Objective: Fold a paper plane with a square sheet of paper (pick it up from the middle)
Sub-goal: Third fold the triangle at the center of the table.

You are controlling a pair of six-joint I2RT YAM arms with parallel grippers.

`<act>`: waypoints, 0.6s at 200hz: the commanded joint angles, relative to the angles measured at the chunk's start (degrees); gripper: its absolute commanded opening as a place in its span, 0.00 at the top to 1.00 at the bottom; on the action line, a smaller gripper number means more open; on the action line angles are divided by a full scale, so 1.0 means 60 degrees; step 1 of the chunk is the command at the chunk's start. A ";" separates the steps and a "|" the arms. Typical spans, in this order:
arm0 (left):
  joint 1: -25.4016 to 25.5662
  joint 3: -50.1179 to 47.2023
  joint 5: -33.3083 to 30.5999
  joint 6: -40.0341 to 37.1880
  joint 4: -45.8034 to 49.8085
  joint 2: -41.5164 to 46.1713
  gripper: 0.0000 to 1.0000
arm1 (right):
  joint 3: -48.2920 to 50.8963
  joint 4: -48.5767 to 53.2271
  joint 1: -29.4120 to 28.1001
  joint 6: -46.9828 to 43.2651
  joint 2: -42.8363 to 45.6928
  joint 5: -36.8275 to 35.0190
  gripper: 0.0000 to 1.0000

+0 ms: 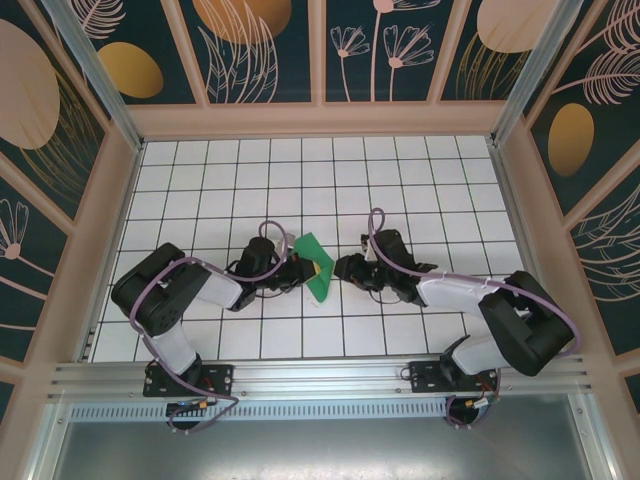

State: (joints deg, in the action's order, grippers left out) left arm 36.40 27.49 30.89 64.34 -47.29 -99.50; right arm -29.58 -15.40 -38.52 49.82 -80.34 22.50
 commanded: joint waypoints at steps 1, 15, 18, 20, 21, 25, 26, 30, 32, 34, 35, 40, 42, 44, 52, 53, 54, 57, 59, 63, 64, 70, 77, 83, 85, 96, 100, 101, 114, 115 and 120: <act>-0.0117 0.0440 -0.0205 -0.1348 0.1752 0.0160 0.97 | -0.0516 0.0293 -0.0181 -0.0305 -0.0270 -0.0004 0.64; -0.0207 0.0739 -0.0444 -0.1930 0.2695 0.0464 0.97 | -0.0647 0.0397 -0.0257 -0.0354 -0.0401 -0.0042 0.66; -0.0213 0.0794 -0.0522 -0.2026 0.2853 0.0492 0.97 | -0.0663 0.0411 -0.0268 -0.0354 -0.0440 -0.0057 0.67; -0.0231 0.0831 -0.0568 -0.2092 0.2955 0.0509 0.97 | -0.0676 0.0424 -0.0283 -0.0351 -0.0446 -0.0077 0.67; -0.0227 0.0843 -0.0588 -0.2108 0.3001 0.0519 0.97 | -0.0678 0.0426 -0.0293 -0.0358 -0.0450 -0.0082 0.67; -0.0247 0.0909 -0.0648 -0.2251 0.3180 0.0540 0.97 | -0.0697 0.0428 -0.0314 -0.0363 -0.0476 -0.0095 0.67; -0.0242 0.0925 -0.0657 -0.2283 0.3216 0.0542 0.97 | -0.0703 0.0420 -0.0323 -0.0364 -0.0487 -0.0099 0.68; -0.0254 0.0992 -0.0680 -0.2395 0.3365 0.0557 0.96 | -0.0722 0.0406 -0.0332 -0.0363 -0.0529 -0.0093 0.68; -0.0260 0.1016 -0.0703 -0.2444 0.3434 0.0569 0.96 | -0.0731 0.0411 -0.0343 -0.0357 -0.0542 -0.0089 0.68; -0.0265 0.1052 -0.0712 -0.2504 0.3507 0.0572 0.96 | -0.0736 0.0402 -0.0353 -0.0340 -0.0556 -0.0089 0.68; -0.0273 0.1070 -0.0726 -0.2527 0.3541 0.0573 0.96 | -0.0745 0.0400 -0.0358 -0.0338 -0.0564 -0.0088 0.68; -0.0303 0.1158 -0.0760 -0.2644 0.3714 0.0581 0.96 | -0.0781 0.0411 -0.0374 -0.0344 -0.0605 -0.0084 0.69; -0.0297 0.1193 -0.0774 -0.2683 0.3778 0.0586 0.96 | -0.0786 0.0413 -0.0387 -0.0348 -0.0612 -0.0087 0.69; -0.0296 0.1213 -0.0789 -0.2725 0.3834 0.0587 0.96 | -0.0794 0.0413 -0.0390 -0.0357 -0.0632 -0.0084 0.69; -0.0332 0.1288 -0.0814 -0.2851 0.3942 0.0616 0.96 | -0.0853 0.0440 -0.0418 -0.0371 -0.0704 -0.0087 0.70; -0.0329 0.1291 -0.0821 -0.2854 0.3949 0.0617 0.96 | -0.0854 0.0434 -0.0419 -0.0367 -0.0711 -0.0088 0.70; -0.0327 0.1299 -0.0817 -0.2862 0.3952 0.0617 0.96 | -0.0862 0.0446 -0.0427 -0.0373 -0.0721 -0.0088 0.70; -0.0329 0.1307 -0.0814 -0.2892 0.3955 0.0617 0.96 | -0.0880 0.0443 -0.0434 -0.0376 -0.0745 -0.0077 0.70; -0.0341 0.1337 -0.0813 -0.2913 0.3974 0.0617 0.96 | -0.0891 0.0453 -0.0442 -0.0375 -0.0772 -0.0071 0.70; -0.0352 0.1382 -0.0820 -0.2984 0.4036 0.0607 0.96 | -0.0919 0.0457 -0.0466 -0.0375 -0.0806 -0.0066 0.70; -0.0353 0.1389 -0.0809 -0.3001 0.4062 0.0605 0.96 | -0.0924 0.0457 -0.0465 -0.0384 -0.0813 -0.0062 0.70; -0.0362 0.1503 -0.0838 -0.3116 0.4230 0.0568 0.96 | -0.0941 0.0457 -0.0489 -0.0394 -0.0841 -0.0048 0.70; -0.0359 0.1628 -0.0918 -0.3279 0.4437 0.0523 0.96 | -0.0985 0.0457 -0.0521 -0.0391 -0.0902 -0.0044 0.71; -0.0366 0.1698 -0.0988 -0.3390 0.4610 0.0502 0.96 | -0.1036 0.0495 -0.0544 -0.0407 -0.0953 -0.0042 0.71; -0.0357 0.1731 -0.1011 -0.3418 0.4665 0.0493 0.96 | -0.1058 0.0503 -0.0550 -0.0426 -0.0959 -0.0040 0.71; -0.0363 0.1827 -0.1183 -0.3638 0.4931 0.0483 0.96 | -0.1168 0.0640 -0.0589 -0.0462 -0.1048 -0.0112 0.72; -0.0359 0.1859 -0.1261 -0.3705 0.5031 0.0485 0.96 | -0.1199 0.0681 -0.0596 -0.0466 -0.1072 -0.0128 0.72; -0.0357 0.1869 -0.1264 -0.3727 0.5057 0.0493 0.96 | -0.1203 0.0686 -0.0603 -0.0466 -0.1078 -0.0130 0.72; -0.0369 0.1957 -0.1318 -0.3912 0.5244 0.0502 0.96 | -0.1273 0.0734 -0.0624 -0.0505 -0.1165 -0.0132 0.73; -0.0369 0.1969 -0.1322 -0.3919 0.5252 0.0508 0.96 | -0.1284 0.0727 -0.0632 -0.0501 -0.1176 -0.0132 0.73; -0.0369 0.1995 -0.1350 -0.3953 0.5283 0.0522 0.96 | -0.1316 0.0749 -0.0639 -0.0524 -0.1210 -0.0132 0.74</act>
State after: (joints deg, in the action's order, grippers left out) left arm 34.48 37.67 24.86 45.06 -20.75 -96.95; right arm -35.18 -12.49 -41.74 48.25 -86.41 22.44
